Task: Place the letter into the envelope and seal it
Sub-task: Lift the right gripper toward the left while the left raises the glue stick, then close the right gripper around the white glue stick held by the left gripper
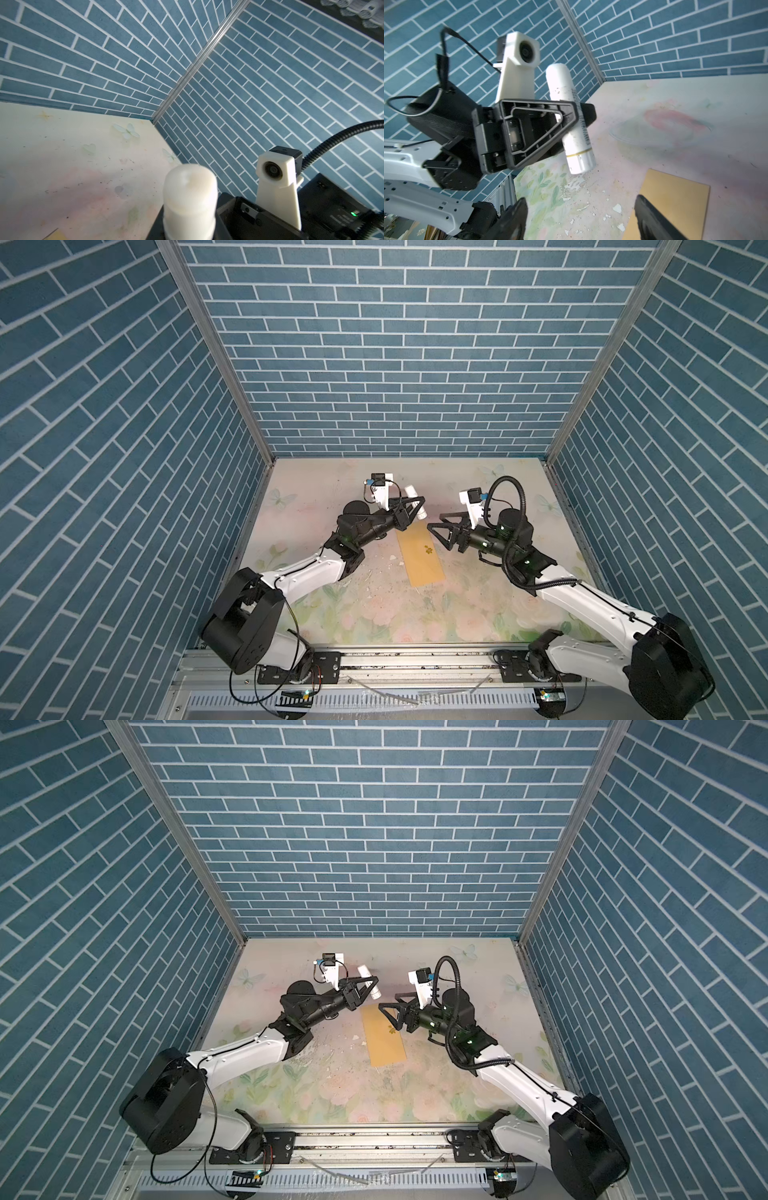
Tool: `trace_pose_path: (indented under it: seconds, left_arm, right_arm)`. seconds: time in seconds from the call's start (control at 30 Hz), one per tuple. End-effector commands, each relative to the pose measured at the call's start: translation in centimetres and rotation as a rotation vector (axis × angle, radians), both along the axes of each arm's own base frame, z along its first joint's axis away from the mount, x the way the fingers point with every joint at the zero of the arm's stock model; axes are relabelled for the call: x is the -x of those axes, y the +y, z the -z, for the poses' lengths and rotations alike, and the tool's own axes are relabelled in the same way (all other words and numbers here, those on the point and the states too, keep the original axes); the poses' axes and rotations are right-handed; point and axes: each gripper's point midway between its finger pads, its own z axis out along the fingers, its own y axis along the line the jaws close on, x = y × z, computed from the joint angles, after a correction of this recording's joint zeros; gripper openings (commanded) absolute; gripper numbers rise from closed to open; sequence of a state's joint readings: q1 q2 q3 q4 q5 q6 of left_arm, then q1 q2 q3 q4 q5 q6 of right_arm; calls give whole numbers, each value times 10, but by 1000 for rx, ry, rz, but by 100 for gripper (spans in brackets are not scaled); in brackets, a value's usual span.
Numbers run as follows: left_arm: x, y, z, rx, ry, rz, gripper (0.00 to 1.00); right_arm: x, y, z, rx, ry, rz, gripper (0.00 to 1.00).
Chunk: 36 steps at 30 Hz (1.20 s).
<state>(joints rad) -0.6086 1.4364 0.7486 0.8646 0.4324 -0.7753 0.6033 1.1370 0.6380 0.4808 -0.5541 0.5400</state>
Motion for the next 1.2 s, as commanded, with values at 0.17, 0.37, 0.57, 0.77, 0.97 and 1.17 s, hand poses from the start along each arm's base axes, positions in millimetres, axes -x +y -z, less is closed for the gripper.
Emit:
trace_pose_path:
  seconds: [0.17, 0.37, 0.57, 0.77, 0.97, 1.17]
  left_arm:
    - [10, 0, -27, 129, -50, 53, 0]
    - [12, -1, -31, 148, -46, 66, 0]
    - [15, -3, -31, 165, -33, 85, 0]
    - [15, -4, -31, 164, -32, 88, 0]
    - [14, -4, -28, 173, -20, 89, 0]
    - [15, -3, -27, 168, -20, 85, 0]
  right_arm:
    - [5, 10, -18, -86, -56, -79, 72]
    - [-2, 15, -28, -111, -101, -79, 63]
    - [-5, 21, -36, -135, -126, -107, 54]
    - [-8, 25, -44, -151, -147, -121, 49]
    - [-8, 29, -51, -172, -154, -141, 45]
    - [-11, 31, -51, -174, -154, -141, 34]
